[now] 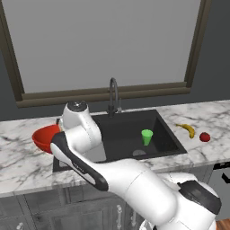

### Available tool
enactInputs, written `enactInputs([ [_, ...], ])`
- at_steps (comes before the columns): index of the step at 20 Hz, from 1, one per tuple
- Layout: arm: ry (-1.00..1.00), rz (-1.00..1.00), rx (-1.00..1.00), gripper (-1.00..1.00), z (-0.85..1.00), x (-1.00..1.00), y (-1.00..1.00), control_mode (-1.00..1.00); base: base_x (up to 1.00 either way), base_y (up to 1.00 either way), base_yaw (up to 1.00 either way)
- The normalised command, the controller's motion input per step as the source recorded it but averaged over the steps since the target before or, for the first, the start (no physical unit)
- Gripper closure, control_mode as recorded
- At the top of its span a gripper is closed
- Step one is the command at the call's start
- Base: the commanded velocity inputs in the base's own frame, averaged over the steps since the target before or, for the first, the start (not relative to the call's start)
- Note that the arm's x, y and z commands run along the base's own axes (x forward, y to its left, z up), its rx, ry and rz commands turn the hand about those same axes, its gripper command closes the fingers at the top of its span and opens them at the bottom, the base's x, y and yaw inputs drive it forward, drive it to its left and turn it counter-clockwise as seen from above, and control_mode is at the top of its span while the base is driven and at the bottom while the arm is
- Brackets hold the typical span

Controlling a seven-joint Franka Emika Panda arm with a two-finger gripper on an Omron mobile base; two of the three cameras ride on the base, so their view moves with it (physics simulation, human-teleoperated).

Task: Remove the tomato and banana from the sink. Then move the bowl and cup from the counter to the sink for washing.

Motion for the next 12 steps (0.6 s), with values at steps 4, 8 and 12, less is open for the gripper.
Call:
enactInputs([
  [4, 0.05, -0.06, 0.0, 1.0, 0.1, -0.11, -0.34, -1.0, 0.0, 0.0, 0.0],
  [8, 0.06, -0.06, 0.01, 1.0, 0.1, -0.08, -0.36, -1.0, 0.0, 0.0, 0.0],
  [12, 0.08, -0.06, 0.0, 1.0, 0.09, -0.06, -0.35, -1.0, 0.0, 0.0, 0.0],
])
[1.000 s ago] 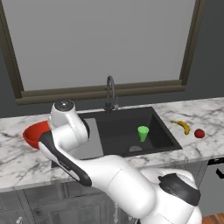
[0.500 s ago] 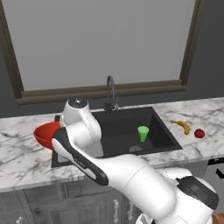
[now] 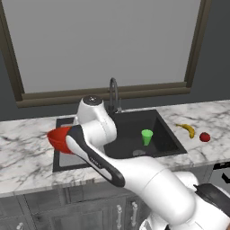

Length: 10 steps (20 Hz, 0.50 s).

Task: Remove the tomato and banana from the sink. Then move the bowl and cup from the counter to the sink for washing.

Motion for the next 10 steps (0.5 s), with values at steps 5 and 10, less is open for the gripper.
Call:
enactInputs([
  [5, 0.05, -0.06, 0.0, 1.0, 0.1, -0.04, -0.34, -1.0, 0.0, 0.0, 0.0],
  [10, 0.02, -0.06, 0.0, 1.0, 0.11, -0.04, -0.35, -1.0, 0.0, 0.0, 0.0],
])
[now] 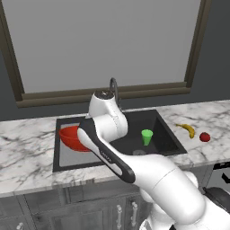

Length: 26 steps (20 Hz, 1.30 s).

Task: Remove the tomato and banana from the sink. Then move the bowl and cup from the counter to the sink for washing.

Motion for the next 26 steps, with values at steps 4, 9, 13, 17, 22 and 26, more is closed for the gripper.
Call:
enactInputs([
  [4, 0.02, -0.05, 0.0, 1.0, 0.1, -0.05, -0.36, -1.0, 0.0, 0.0, 0.0],
  [9, 0.03, -0.05, 0.0, 1.0, 0.09, -0.06, -0.36, -1.0, 0.0, 0.0, 0.0],
  [13, 0.05, -0.05, 0.0, 1.0, 0.07, -0.04, -0.38, -1.0, 0.0, 0.0, 0.0],
  [17, 0.06, -0.05, 0.0, 1.0, 0.05, -0.03, -0.38, -1.0, 0.0, 0.0, 0.0],
  [22, 0.06, -0.04, 0.0, 1.0, 0.04, -0.01, -0.37, -1.0, 0.0, 0.0, 0.0],
  [26, 0.07, -0.02, 0.0, 1.0, 0.02, 0.0, -0.37, -1.0, 0.0, 0.0, 0.0],
])
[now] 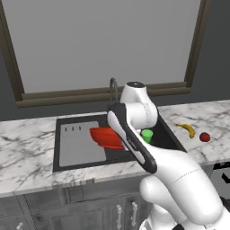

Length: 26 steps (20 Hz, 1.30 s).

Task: Remove the tomato and banana from the sink. Then move the bowl and cup from the counter to the sink for washing.

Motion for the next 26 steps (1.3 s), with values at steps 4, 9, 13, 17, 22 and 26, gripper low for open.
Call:
enactInputs([
  [4, 0.05, 0.0, 0.0, 1.0, 0.01, 0.0, -0.36, -1.0, 0.0, 0.0, 0.0],
  [9, 0.06, 0.0, 0.0, 1.0, 0.0, 0.0, -0.35, -1.0, 0.0, 0.0, 0.0],
  [13, 0.01, 0.0, 0.0, 1.0, 0.0, 0.01, -0.31, -1.0, 0.0, 0.0, 0.0],
  [17, 0.0, 0.0, 0.0, 1.0, 0.0, 0.03, -0.29, -1.0, 0.0, 0.0, 0.0],
  [22, 0.0, 0.0, -0.01, 1.0, 0.0, 0.04, -0.29, -1.0, 0.0, 0.0, 0.0],
  [26, 0.0, 0.0, -0.03, 1.0, 0.0, 0.03, -0.29, -1.0, 0.0, 0.0, 0.0],
])
